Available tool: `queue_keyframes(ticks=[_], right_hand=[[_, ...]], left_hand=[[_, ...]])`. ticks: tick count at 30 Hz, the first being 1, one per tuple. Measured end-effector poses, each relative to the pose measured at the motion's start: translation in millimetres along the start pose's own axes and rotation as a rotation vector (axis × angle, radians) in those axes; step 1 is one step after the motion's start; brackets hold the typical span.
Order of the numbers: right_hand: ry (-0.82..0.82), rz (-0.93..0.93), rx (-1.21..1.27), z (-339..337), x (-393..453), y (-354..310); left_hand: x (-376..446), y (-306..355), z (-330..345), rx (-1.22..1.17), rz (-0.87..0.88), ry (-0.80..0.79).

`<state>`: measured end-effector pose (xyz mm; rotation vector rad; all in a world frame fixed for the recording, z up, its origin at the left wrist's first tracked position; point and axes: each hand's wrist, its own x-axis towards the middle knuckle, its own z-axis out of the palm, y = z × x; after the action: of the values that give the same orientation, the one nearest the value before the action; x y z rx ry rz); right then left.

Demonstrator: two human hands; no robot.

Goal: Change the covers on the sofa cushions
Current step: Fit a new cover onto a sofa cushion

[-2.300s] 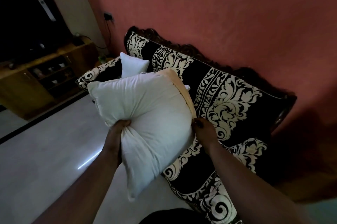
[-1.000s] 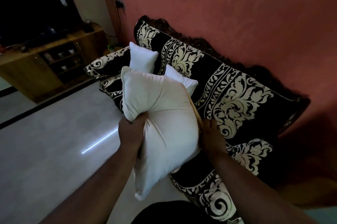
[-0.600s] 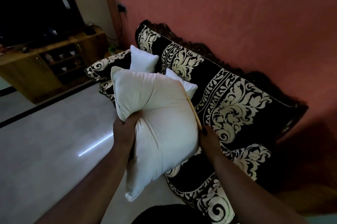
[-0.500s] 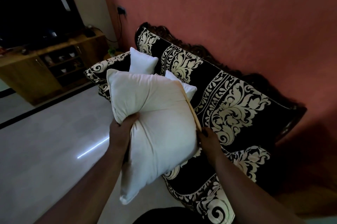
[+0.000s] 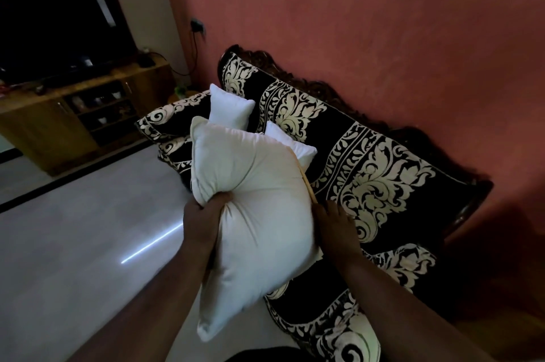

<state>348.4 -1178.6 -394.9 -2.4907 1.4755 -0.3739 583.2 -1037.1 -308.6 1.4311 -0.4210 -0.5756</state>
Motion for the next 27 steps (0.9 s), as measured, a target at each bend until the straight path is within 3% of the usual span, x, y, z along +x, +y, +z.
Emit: queue_keyframes(ticks=[3,6,10,13,17,19,22,27], right_hand=[[-0.001,0.302,0.511,-3,-1,-6],[0.029,0.398,0.63,2,1,-11],[-0.096,0.518,0.932,2,9,-17],[-0.121,0.411,0.796,-3,9,-16],[0.121,0.1,0.242,-3,5,-12],[0.151,-0.074,-0.02,0,3,-11],[0.033,-0.166,-0.293,2,0,-6],[-0.385,-0.332,-0.515,0,-17,-14]], left_hand=[[5,0,-6,-0.03,0.0,0.001],[10,-5,-14,-0.02,0.021,0.025],[14,-9,-23,-0.008,0.005,0.072],[15,-15,-32,-0.048,-0.039,0.082],[9,-17,-31,-0.117,-0.149,0.043],[6,-15,-29,-0.145,-0.175,0.011],[11,-12,-33,-0.106,-0.136,-0.028],[19,-6,-27,0.065,0.024,-0.003]])
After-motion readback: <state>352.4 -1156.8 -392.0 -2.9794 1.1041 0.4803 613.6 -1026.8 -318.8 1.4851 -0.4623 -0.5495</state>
